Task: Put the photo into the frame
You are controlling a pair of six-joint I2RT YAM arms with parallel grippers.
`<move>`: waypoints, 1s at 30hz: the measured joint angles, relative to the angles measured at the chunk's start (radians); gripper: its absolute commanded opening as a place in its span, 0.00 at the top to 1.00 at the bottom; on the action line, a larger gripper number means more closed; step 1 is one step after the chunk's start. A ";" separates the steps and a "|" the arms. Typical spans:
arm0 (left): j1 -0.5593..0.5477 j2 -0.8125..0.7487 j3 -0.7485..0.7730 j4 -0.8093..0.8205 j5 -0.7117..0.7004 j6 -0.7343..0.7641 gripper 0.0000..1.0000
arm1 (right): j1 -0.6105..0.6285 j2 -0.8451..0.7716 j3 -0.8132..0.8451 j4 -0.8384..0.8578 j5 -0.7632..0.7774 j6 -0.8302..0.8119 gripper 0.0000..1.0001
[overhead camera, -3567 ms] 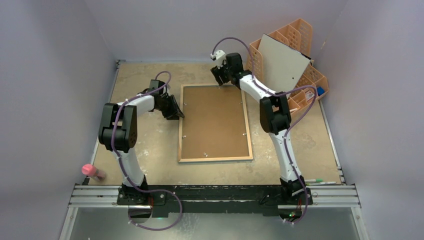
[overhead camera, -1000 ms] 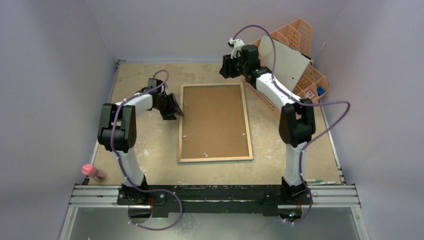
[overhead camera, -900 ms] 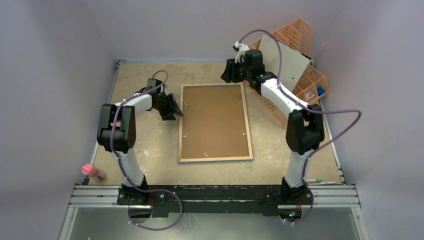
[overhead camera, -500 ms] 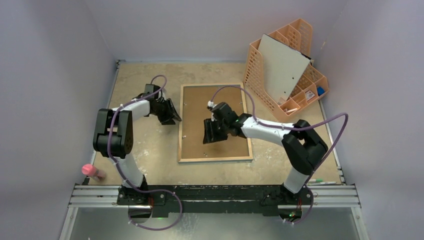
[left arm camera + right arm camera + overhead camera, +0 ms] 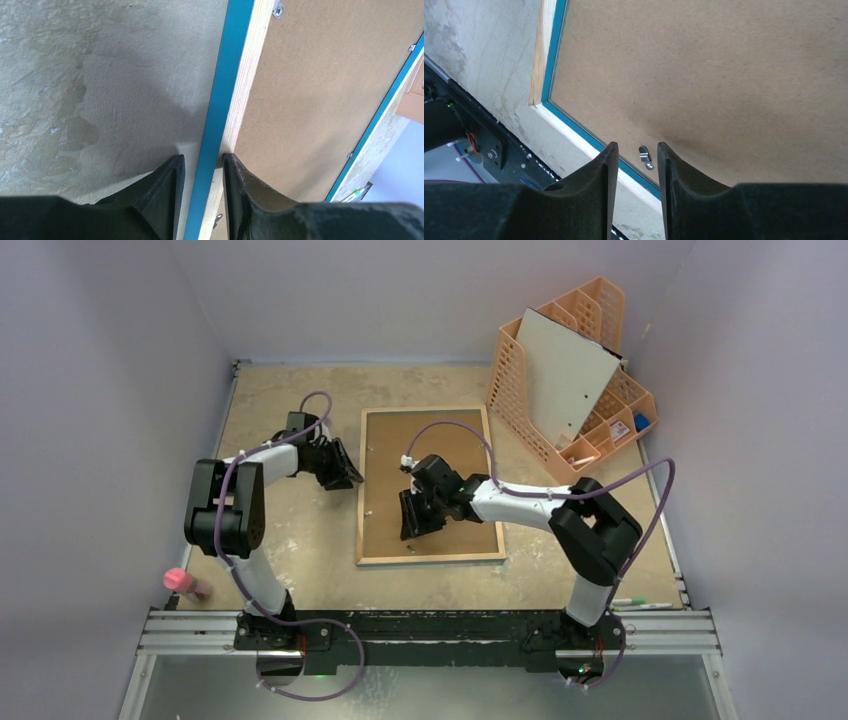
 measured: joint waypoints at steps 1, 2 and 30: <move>0.000 -0.001 -0.002 0.003 0.001 0.000 0.65 | 0.003 0.008 0.000 0.003 -0.011 0.000 0.65; 0.000 -0.001 -0.002 0.004 0.001 0.000 0.65 | 0.005 0.014 0.000 0.005 -0.016 0.000 0.66; 0.000 -0.001 -0.003 0.009 0.008 0.000 0.68 | 0.045 0.042 -0.006 0.016 -0.092 -0.019 0.61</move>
